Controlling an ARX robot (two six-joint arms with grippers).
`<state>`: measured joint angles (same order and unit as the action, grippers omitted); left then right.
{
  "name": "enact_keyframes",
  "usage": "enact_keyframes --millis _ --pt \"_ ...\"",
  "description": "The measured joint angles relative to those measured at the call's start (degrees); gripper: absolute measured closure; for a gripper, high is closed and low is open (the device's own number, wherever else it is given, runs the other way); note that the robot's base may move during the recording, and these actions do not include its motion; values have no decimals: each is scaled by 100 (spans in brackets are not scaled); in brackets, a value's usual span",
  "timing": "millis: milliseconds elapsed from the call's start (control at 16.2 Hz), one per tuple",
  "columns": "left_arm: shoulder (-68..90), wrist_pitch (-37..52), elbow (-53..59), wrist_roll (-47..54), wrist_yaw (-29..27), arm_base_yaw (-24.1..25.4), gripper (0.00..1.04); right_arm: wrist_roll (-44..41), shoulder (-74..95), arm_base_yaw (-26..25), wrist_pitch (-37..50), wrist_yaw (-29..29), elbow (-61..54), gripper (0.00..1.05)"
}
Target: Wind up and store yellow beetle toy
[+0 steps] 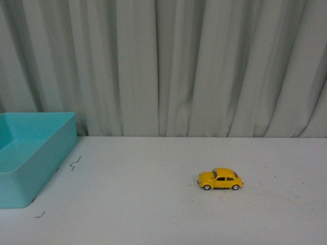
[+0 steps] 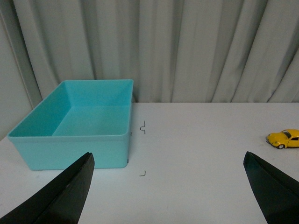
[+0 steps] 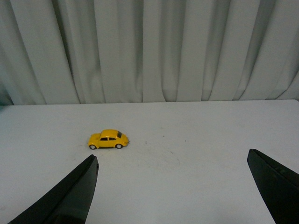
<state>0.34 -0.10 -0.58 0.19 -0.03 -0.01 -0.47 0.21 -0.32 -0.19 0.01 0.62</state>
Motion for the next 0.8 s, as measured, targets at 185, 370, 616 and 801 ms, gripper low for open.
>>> enact_keyframes --millis 185,370,616,801 --pt "0 0 0 -2 0 0 7 -2 0 0 0 0 0 7" --pt "0 0 0 -2 0 0 7 0 0 0 0 0 0 7" --pt "0 0 0 -2 0 0 7 -2 0 0 0 0 0 7" --pt "0 0 0 -2 0 0 7 0 0 0 0 0 0 7"
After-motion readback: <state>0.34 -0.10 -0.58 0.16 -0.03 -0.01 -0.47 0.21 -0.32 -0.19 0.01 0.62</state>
